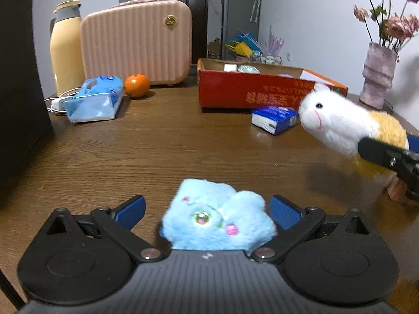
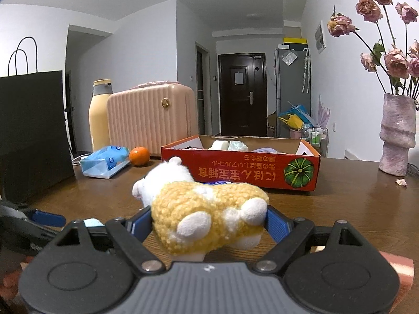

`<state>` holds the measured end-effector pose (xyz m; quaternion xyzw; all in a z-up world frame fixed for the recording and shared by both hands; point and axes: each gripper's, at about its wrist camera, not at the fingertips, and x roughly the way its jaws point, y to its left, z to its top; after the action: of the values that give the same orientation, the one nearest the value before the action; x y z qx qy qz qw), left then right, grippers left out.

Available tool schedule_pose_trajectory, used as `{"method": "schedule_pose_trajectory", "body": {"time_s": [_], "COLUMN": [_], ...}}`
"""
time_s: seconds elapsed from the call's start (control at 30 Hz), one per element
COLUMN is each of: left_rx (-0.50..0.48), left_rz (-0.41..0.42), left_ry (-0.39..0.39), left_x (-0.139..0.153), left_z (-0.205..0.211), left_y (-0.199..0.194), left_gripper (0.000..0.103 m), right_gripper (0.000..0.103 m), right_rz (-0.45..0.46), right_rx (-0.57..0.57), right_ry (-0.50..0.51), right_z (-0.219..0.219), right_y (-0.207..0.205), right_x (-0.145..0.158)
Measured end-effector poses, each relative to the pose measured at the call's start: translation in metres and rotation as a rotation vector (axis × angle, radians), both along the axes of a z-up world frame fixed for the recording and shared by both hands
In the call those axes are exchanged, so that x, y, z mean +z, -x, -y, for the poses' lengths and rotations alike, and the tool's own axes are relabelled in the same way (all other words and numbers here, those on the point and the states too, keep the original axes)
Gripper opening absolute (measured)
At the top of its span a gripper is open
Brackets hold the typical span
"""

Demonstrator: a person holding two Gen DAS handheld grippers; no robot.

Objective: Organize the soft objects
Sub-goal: 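Close the left tool on the blue plush while the right tool grasps the sheep plush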

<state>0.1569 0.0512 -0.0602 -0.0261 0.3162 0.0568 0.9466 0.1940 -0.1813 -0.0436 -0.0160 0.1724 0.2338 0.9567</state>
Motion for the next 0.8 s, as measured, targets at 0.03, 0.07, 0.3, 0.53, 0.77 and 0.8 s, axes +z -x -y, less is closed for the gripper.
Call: {"method": "schedule_pose_trajectory", "body": {"time_s": [0.03, 0.07, 0.3, 0.53, 0.77, 0.8], "left_rx": [-0.003, -0.005, 0.001, -0.004, -0.022, -0.028], "left_rz": [-0.008, -0.016, -0.068, -0.099, -0.089, -0.088], "left_ry": [-0.007, -0.013, -0.018, -0.028, -0.026, -0.022], "left_x": [-0.002, -0.003, -0.012, -0.016, -0.016, -0.015], "left_z": [0.002, 0.004, 0.006, 0.008, 0.009, 0.009], "left_y": [-0.001, -0.002, -0.011, -0.017, -0.016, -0.016], "left_gripper": [0.103, 0.103, 0.103, 0.103, 0.095, 0.093], "right_gripper": [0.087, 0.087, 0.088, 0.088, 0.088, 0.088], "right_rz": [0.0, 0.001, 0.001, 0.002, 0.0, -0.001], "right_rx": [-0.001, -0.003, -0.008, -0.006, -0.007, -0.006], "right_ry": [-0.002, -0.003, -0.012, -0.013, -0.008, -0.007], "right_z": [0.001, 0.002, 0.005, 0.005, 0.004, 0.004], "right_y": [0.001, 0.001, 0.003, 0.004, 0.004, 0.003], "right_x": [0.0, 0.0, 0.001, 0.001, 0.001, 0.001]}}
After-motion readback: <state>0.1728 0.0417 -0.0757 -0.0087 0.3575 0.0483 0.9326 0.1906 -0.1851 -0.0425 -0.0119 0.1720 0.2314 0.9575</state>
